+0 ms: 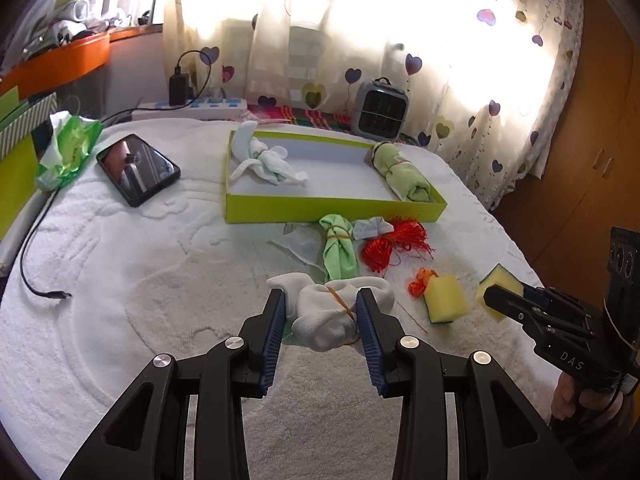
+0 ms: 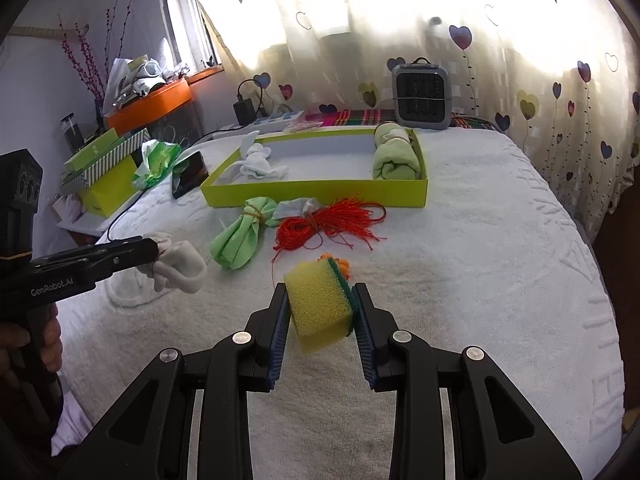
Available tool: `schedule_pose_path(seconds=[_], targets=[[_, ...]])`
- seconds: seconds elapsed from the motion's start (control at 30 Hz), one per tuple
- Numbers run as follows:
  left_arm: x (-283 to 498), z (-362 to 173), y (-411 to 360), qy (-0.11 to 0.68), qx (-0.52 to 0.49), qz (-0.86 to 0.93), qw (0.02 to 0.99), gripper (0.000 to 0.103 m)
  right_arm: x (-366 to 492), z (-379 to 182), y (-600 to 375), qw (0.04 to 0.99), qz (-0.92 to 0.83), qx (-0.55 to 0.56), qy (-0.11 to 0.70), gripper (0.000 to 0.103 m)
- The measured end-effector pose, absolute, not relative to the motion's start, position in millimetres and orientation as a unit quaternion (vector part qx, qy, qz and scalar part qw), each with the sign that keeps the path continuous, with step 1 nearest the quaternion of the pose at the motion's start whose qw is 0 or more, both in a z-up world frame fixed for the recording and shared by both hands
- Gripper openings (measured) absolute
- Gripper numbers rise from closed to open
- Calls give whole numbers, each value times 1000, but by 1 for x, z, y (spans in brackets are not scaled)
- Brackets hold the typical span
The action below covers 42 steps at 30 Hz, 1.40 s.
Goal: Organize soft objects
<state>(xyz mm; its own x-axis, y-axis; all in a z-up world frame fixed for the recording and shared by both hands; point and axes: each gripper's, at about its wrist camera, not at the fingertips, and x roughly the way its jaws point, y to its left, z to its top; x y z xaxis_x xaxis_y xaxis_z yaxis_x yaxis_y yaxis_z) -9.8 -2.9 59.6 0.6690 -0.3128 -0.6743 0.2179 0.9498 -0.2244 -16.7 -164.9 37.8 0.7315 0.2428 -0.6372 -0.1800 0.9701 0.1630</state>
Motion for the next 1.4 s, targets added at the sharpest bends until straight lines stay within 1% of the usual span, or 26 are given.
schedule_pose_path(seconds=[0.63, 1.4], targets=[[67, 82, 14, 367, -60, -118, 921, 35, 53, 63, -178, 933, 99, 46, 343, 32], [141, 71, 3, 382, -44, -105, 917, 35, 135, 61, -175, 928, 82, 22, 362, 32]])
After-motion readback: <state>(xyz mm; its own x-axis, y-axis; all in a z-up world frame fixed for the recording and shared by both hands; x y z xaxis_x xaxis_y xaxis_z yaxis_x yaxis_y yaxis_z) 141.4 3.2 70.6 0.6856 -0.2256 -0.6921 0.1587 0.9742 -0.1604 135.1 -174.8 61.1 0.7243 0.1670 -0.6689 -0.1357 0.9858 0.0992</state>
